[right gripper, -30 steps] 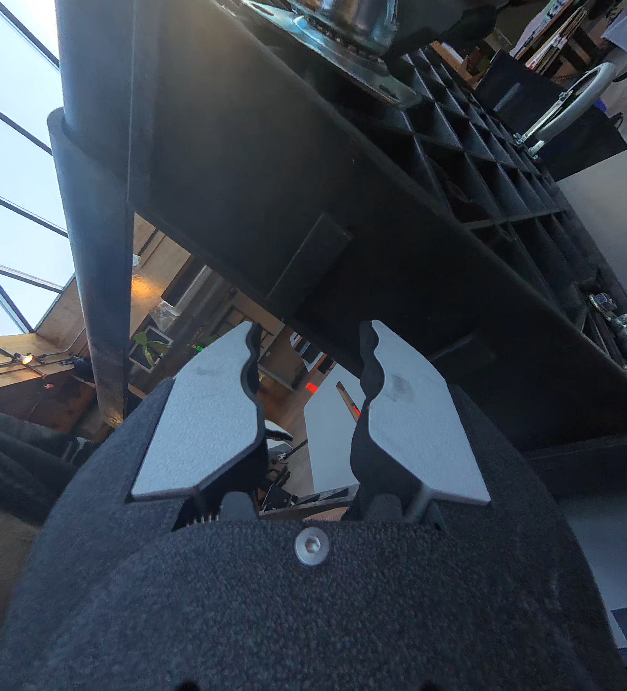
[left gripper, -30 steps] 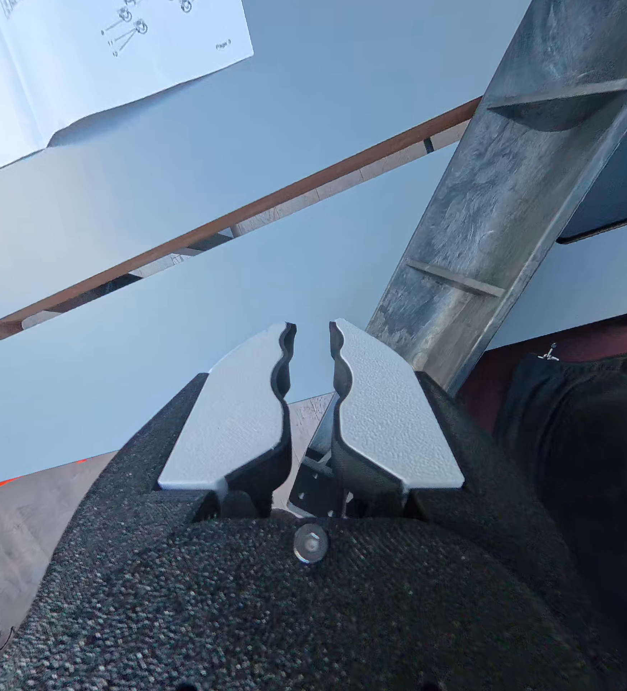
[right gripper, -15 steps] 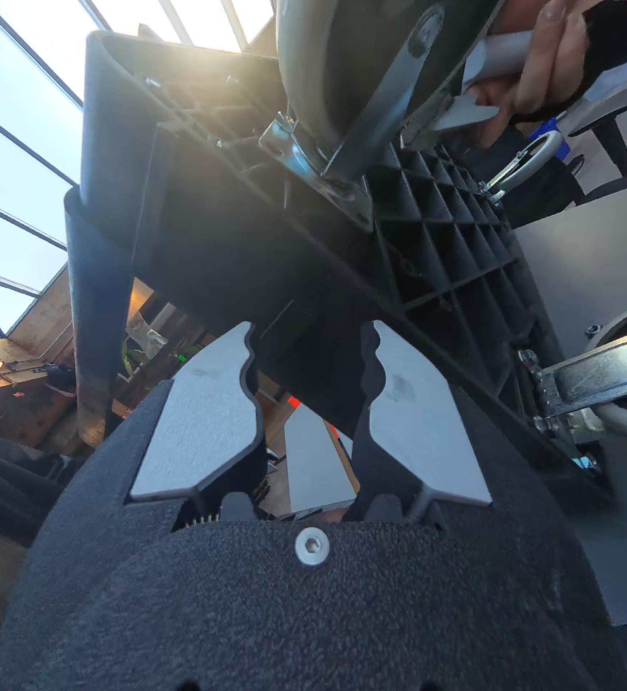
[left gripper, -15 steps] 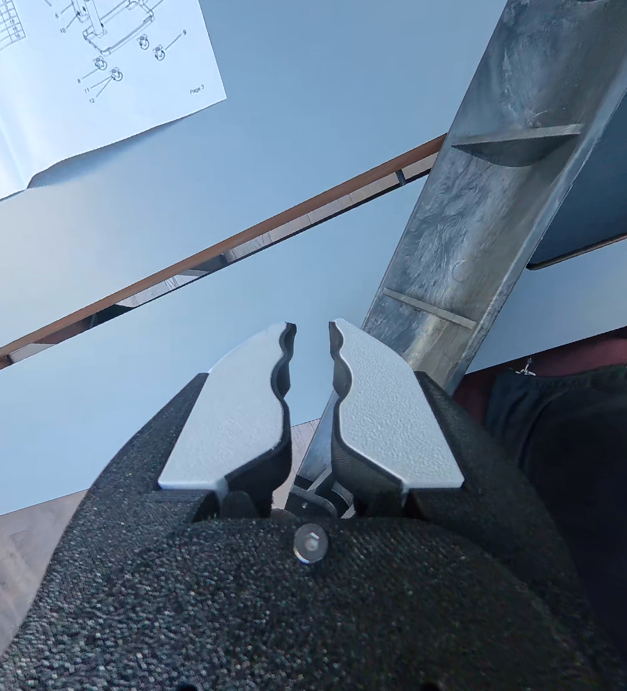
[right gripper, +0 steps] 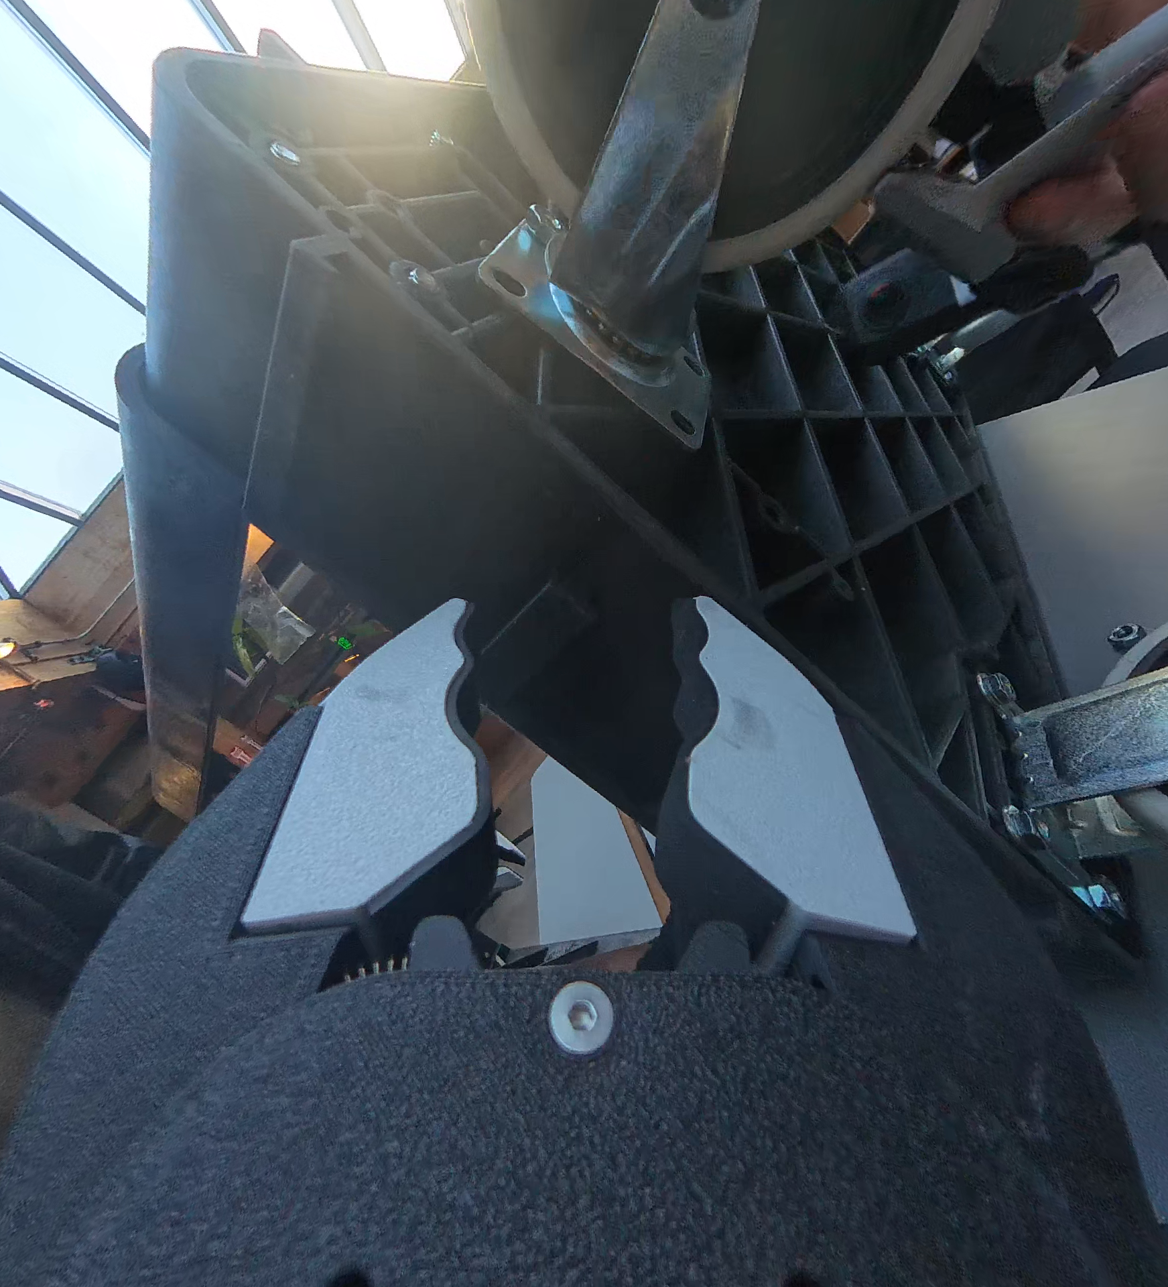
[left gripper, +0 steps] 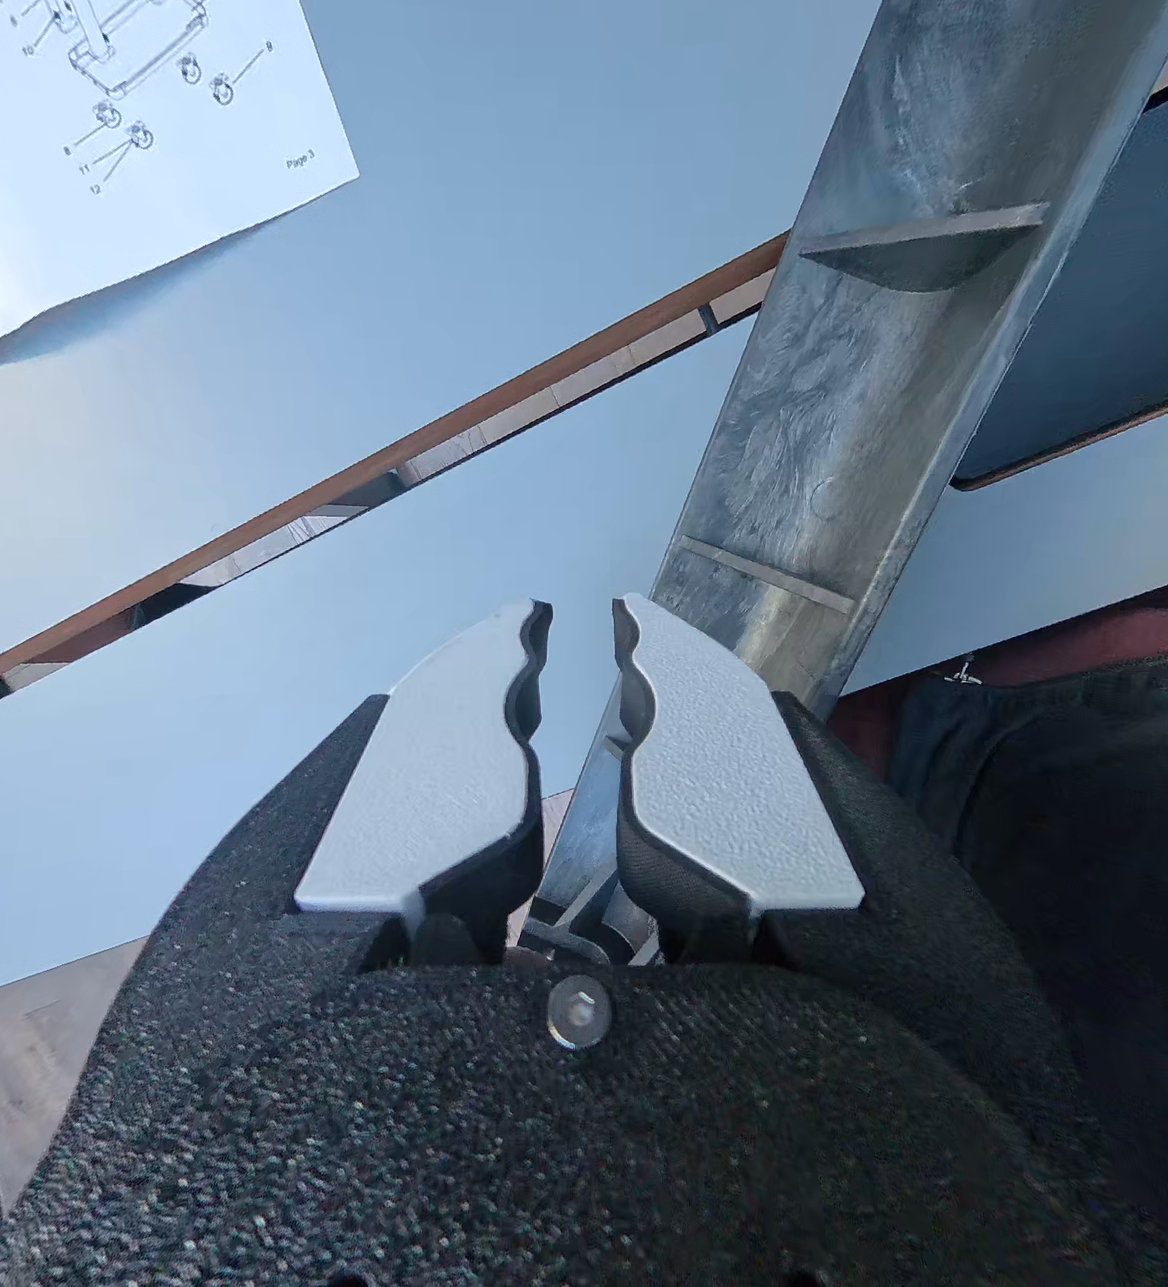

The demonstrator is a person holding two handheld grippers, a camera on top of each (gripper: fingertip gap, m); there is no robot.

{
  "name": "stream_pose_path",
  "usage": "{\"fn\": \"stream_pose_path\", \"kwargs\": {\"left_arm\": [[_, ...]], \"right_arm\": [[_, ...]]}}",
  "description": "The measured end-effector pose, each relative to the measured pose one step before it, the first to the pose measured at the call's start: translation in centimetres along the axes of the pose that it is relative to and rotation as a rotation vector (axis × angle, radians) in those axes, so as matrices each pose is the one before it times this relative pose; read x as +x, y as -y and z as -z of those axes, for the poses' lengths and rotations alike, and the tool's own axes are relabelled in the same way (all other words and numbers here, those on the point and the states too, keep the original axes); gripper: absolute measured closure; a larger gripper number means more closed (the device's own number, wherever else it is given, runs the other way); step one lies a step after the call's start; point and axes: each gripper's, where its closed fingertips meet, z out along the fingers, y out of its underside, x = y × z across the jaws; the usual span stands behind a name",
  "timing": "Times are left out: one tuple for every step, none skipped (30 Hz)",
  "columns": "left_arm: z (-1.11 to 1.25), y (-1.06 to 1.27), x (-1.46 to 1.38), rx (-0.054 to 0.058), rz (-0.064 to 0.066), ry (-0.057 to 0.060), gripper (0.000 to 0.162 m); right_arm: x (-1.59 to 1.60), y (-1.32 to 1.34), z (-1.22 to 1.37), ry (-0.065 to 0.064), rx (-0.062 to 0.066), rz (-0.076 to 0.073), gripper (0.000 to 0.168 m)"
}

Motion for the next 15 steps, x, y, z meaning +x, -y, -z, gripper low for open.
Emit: {"fn": "stream_pose_path", "kwargs": {"left_arm": [[-0.021,0.112,0.037,0.0024,-0.0008,-0.0007,0.143],[-0.02,0.099,-0.001,0.0022,-0.0008,0.0,0.144],[-0.018,0.066,-0.013,0.0012,0.0001,0.0003,0.144],[-0.005,0.027,-0.037,0.0004,0.0001,0.0005,0.144],[-0.021,0.038,-0.019,0.0019,0.0007,0.0006,0.144],[0.004,0.03,-0.005,0.0014,0.0008,-0.0004,0.144],[-0.013,0.008,0.016,0.0,0.0,-0.0006,0.144],[-0.008,0.017,0.0,0.0017,-0.0013,0.0002,0.144],[-0.011,0.055,0.014,0.0035,-0.0021,0.0007,0.144],[-0.049,0.093,0.02,0.004,-0.0018,0.0004,0.144],[-0.046,0.095,0.04,0.003,-0.0013,0.0003,0.144],[-0.051,0.089,0.018,0.002,-0.0002,-0.0018,0.144],[-0.077,0.116,0.018,0.0027,0.0,-0.0031,0.144],[-0.116,0.145,0.043,0.003,-0.0013,-0.0023,0.144],[-0.102,0.125,0.05,0.0022,-0.0023,-0.0015,0.144]], "right_arm": [[0.056,0.073,-0.051,-0.0009,-0.001,0.0016,0.112],[0.103,0.109,-0.006,-0.0006,-0.0007,0.0013,0.112],[0.062,0.096,0.025,-0.0007,-0.001,0.001,0.11],[0.022,0.057,0.077,-0.0008,-0.0018,0.0003,0.11],[0.008,0.015,0.065,-0.0005,-0.0031,0.0009,0.112],[0.067,-0.006,0.016,-0.0006,-0.0034,0.0017,0.11],[0.075,-0.041,0.009,-0.0012,-0.004,0.0006,0.11],[0.074,-0.041,0.02,-0.0009,-0.0044,-0.001,0.111],[0.1,-0.097,-0.028,0.0003,-0.0037,-0.002,0.11],[0.088,-0.139,-0.058,0.0009,-0.0028,-0.0026,0.111],[0.014,-0.139,-0.04,0.0003,-0.0028,-0.0024,0.11],[0.002,-0.152,-0.067,0.0003,-0.003,-0.0018,0.11],[0.006,-0.131,-0.055,0.0005,-0.0024,-0.0021,0.11],[-0.028,-0.147,-0.08,0.0008,-0.0018,-0.0021,0.11],[-0.082,-0.127,-0.074,0.0016,-0.0018,-0.0013,0.11]]}}
